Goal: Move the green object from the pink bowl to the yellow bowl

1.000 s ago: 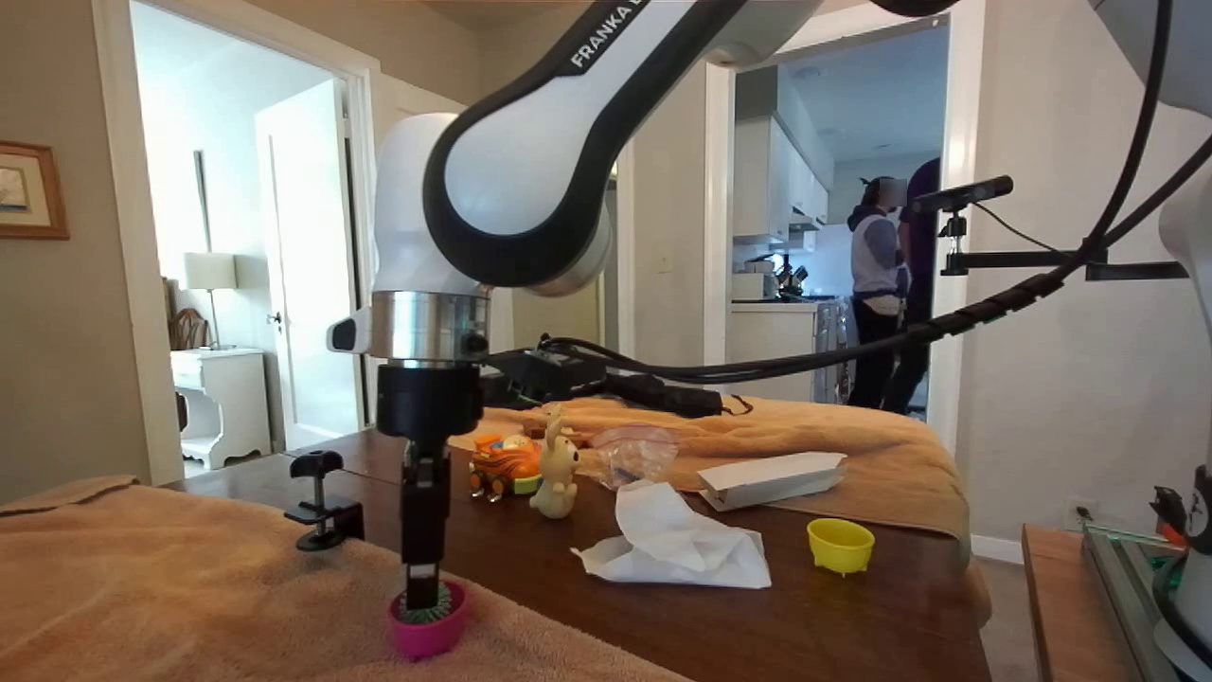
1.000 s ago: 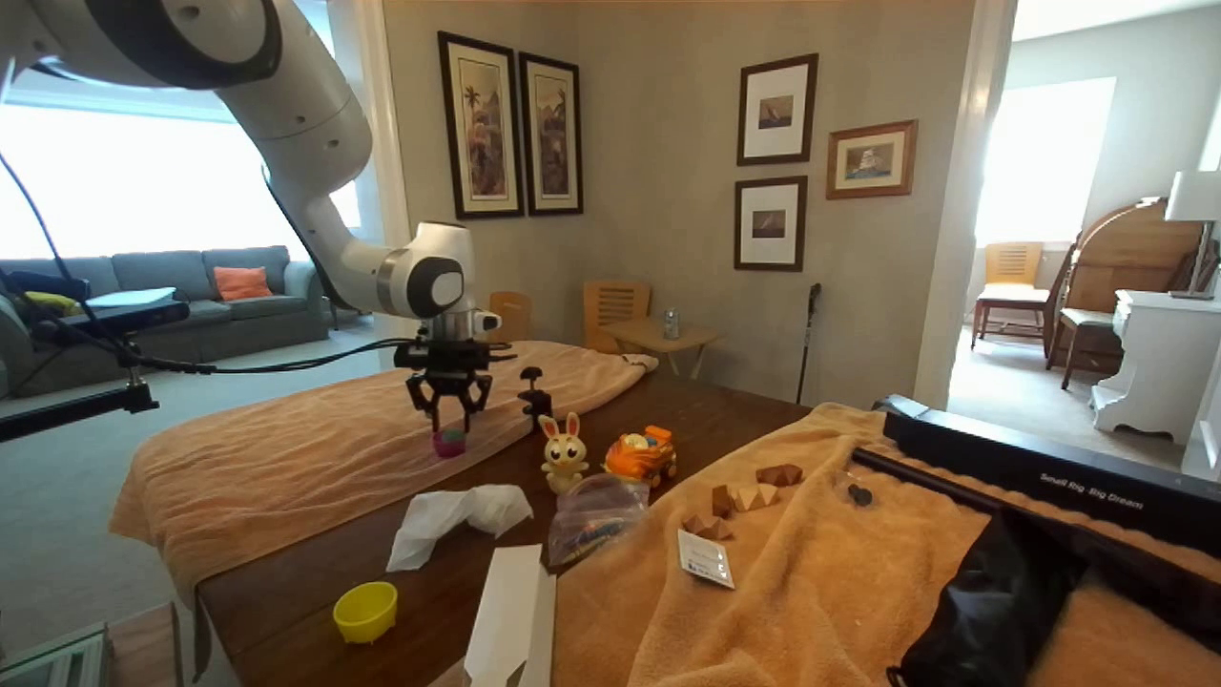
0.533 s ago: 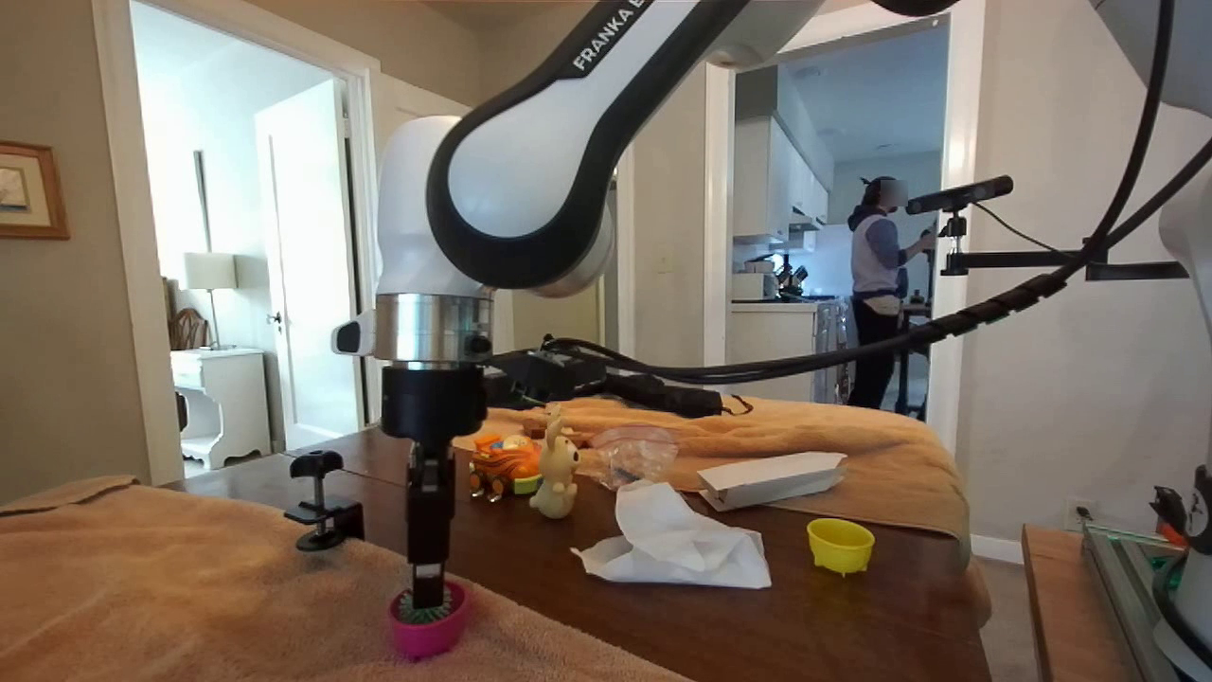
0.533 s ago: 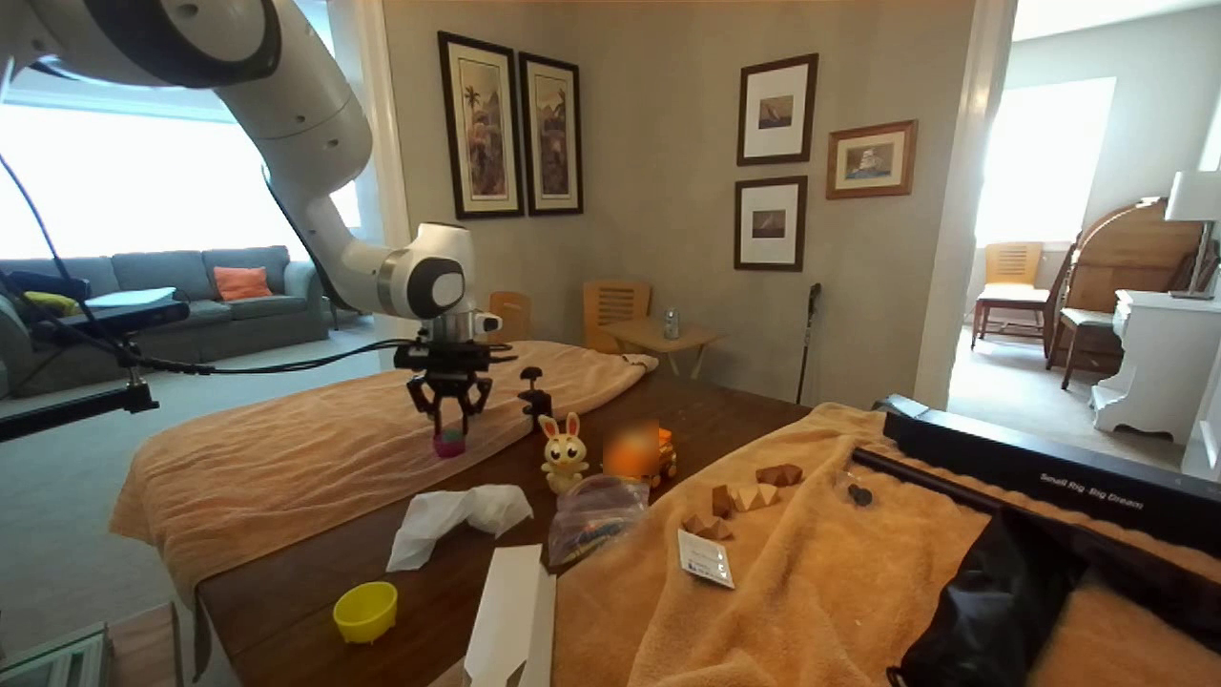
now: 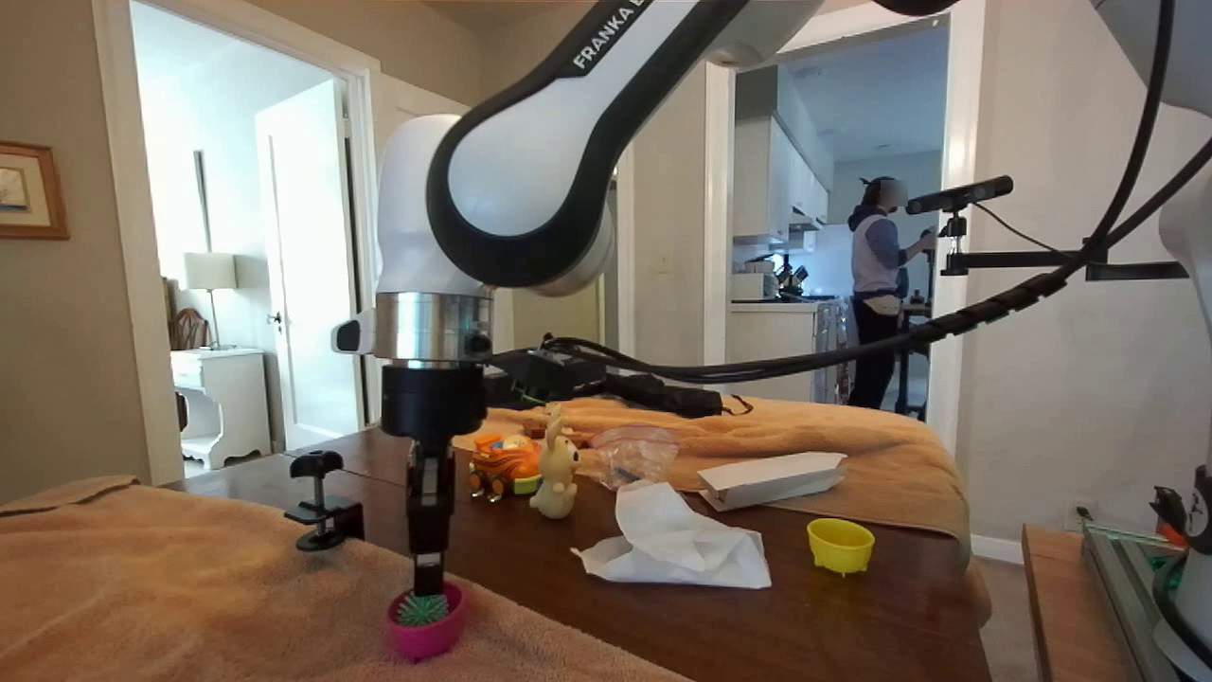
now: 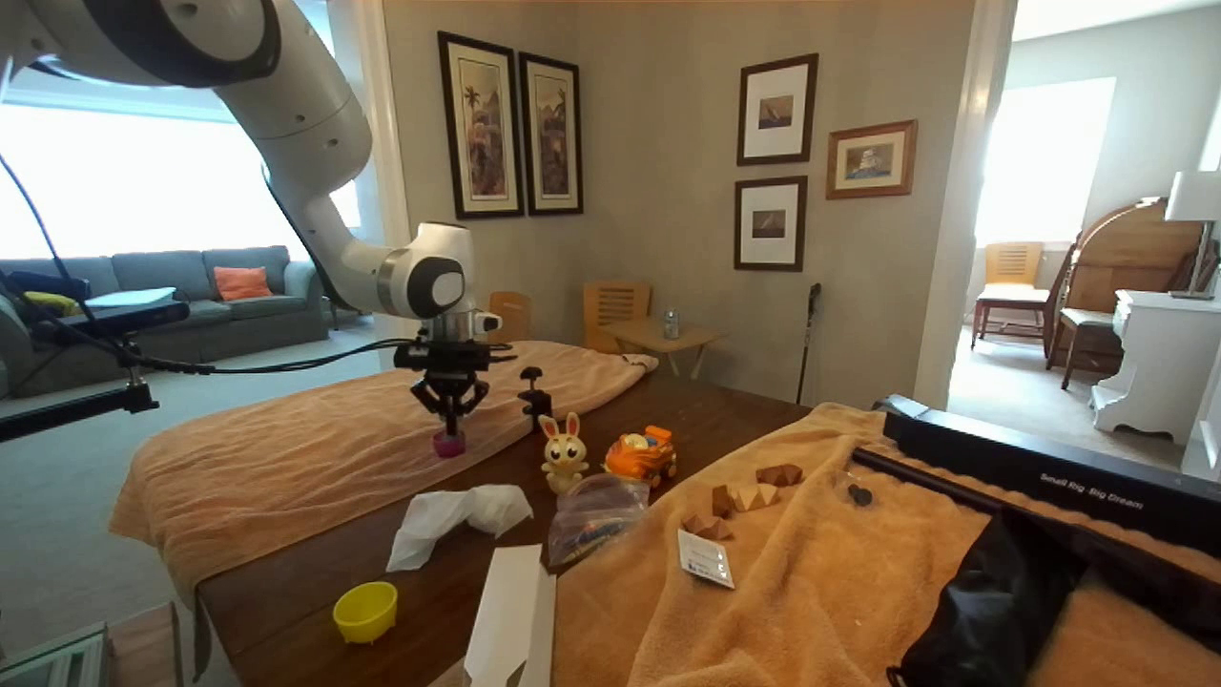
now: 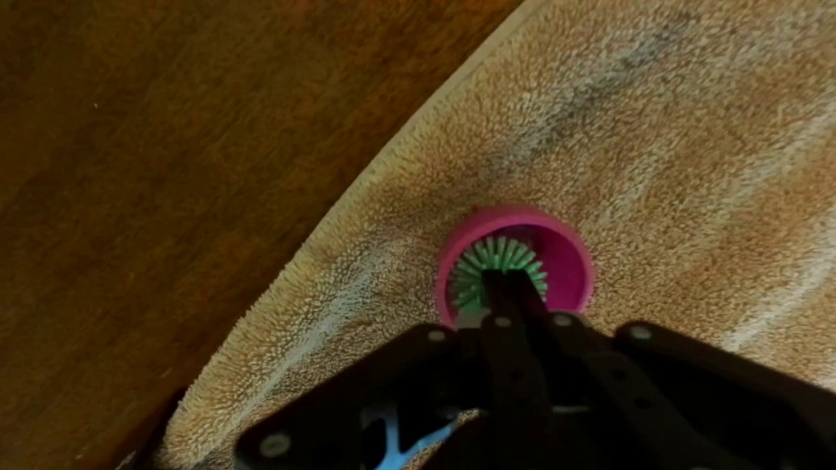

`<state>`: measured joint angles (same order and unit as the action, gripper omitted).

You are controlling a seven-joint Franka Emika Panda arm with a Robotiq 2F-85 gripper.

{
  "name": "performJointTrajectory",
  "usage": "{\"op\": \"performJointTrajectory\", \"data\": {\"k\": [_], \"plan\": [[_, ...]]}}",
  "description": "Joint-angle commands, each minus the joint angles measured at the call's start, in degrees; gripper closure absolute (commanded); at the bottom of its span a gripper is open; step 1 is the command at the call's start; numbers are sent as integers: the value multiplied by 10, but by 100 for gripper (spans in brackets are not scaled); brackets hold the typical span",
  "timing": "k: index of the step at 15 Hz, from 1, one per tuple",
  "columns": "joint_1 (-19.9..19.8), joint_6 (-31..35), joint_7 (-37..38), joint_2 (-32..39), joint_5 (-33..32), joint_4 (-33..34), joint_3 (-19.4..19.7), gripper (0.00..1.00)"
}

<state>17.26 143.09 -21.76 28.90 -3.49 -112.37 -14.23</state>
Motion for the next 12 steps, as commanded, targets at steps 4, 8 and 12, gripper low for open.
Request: {"op": "performJointTrajectory", "data": {"k": [4, 8, 12], "plan": [[0, -10, 27, -15, -25, -12, 0, 100], [-3, -9, 21, -23, -16, -15, -9, 100], [-3, -11, 19, -34, -13, -16, -17, 100]]}}
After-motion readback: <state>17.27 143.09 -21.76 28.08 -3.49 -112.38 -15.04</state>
